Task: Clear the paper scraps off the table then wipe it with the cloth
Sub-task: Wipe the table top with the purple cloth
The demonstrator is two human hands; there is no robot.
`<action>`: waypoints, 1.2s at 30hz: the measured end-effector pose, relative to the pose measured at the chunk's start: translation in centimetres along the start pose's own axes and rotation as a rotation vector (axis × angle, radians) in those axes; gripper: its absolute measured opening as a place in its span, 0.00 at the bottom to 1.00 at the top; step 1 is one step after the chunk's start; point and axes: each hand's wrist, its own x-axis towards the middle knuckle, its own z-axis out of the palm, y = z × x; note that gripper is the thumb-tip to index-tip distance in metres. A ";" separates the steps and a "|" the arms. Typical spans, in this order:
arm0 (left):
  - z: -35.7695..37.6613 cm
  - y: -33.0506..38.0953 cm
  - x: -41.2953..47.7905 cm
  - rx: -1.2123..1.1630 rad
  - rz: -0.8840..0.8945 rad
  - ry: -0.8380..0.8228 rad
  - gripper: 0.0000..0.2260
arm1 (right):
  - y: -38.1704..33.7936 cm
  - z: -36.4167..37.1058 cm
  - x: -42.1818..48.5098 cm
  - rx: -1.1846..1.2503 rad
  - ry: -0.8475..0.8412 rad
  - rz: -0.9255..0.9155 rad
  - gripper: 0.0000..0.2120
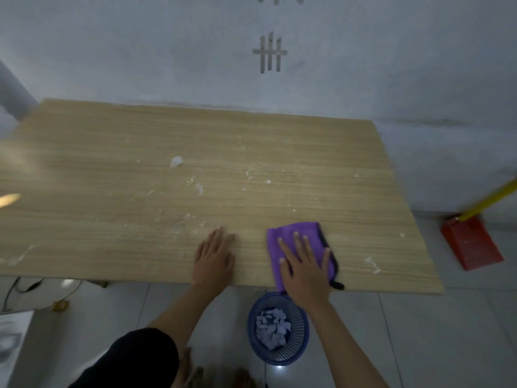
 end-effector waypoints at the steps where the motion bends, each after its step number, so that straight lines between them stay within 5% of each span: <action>1: 0.0 -0.5 -0.1 0.009 0.002 -0.049 0.33 | 2.0 -0.3 -0.3 -0.007 0.037 0.103 0.23; 4: 0.0 -1.3 -0.4 0.029 0.029 -0.125 0.32 | 6.6 -1.7 -0.3 0.050 0.042 0.520 0.23; 7: 0.1 -1.3 -0.4 0.029 0.026 -0.151 0.33 | 6.5 -2.5 0.7 0.057 -0.012 0.620 0.26; 15: 0.4 -1.4 -0.7 0.048 0.052 -0.100 0.33 | -0.5 0.4 -3.2 -0.031 -0.028 0.012 0.28; 25: -2.6 -6.2 -1.1 -0.171 0.019 0.078 0.25 | -3.1 -1.1 4.3 -0.025 -0.138 0.266 0.28; 33: -5.4 -12.8 -0.8 -0.103 -0.171 0.170 0.27 | -20.0 4.5 0.7 -0.046 -0.147 -0.367 0.27; 36: -6.6 -15.8 -1.3 -0.103 -0.200 0.203 0.25 | -19.7 4.8 -0.9 -0.030 -0.172 -0.402 0.25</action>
